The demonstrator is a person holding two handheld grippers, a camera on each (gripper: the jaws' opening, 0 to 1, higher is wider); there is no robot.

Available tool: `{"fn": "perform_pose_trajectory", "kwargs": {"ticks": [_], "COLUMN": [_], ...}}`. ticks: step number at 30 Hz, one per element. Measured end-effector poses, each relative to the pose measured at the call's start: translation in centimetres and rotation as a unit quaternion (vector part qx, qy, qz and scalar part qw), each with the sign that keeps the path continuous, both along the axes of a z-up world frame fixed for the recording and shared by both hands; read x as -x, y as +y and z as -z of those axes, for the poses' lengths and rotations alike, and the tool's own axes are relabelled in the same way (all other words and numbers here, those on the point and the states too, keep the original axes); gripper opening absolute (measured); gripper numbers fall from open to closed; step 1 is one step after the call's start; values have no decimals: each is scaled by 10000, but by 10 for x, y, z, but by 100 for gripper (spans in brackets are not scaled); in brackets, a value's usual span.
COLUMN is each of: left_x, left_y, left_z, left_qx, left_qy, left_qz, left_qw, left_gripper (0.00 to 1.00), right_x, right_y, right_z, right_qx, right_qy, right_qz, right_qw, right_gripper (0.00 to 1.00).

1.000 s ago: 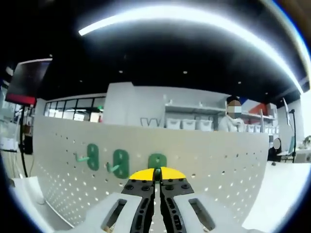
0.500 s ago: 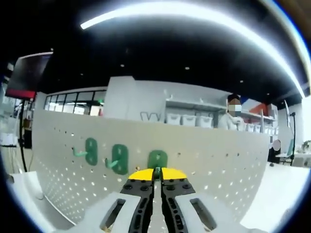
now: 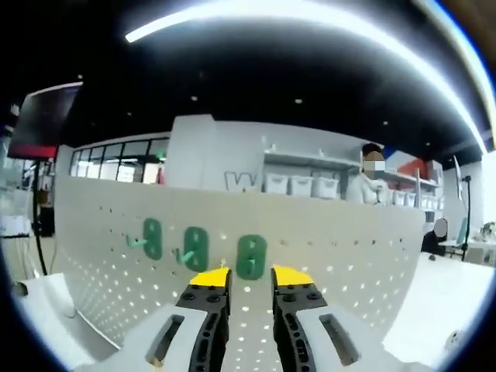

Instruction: Insert the hook assembly into the mounting plate slot until the hook locks in place.

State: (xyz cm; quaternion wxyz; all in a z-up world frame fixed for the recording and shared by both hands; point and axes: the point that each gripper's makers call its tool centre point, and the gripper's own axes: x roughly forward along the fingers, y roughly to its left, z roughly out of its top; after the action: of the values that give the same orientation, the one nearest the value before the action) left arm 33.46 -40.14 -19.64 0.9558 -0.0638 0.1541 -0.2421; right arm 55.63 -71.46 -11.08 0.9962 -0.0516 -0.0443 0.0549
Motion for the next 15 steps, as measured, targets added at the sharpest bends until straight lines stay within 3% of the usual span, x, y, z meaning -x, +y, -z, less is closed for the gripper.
{"fn": "perform_pose_trajectory", "kwargs": {"ticks": [5,15], "left_x": [5,19], "left_y": [-2,-6], "left_z": [0,1], "left_qx": [-38,-76], "left_qy": [32,149], "left_qz": [97,257], "left_qw": [9999,9995], "left_gripper": [94,96], "right_x": [17,71], "right_y": [-6,-12], "right_z": [11,34], "right_qx": [-2,-122], "right_qy": [244,632], "right_qz": [-2,-62], "right_qw": [9997,9979], "right_gripper": [27,42]}}
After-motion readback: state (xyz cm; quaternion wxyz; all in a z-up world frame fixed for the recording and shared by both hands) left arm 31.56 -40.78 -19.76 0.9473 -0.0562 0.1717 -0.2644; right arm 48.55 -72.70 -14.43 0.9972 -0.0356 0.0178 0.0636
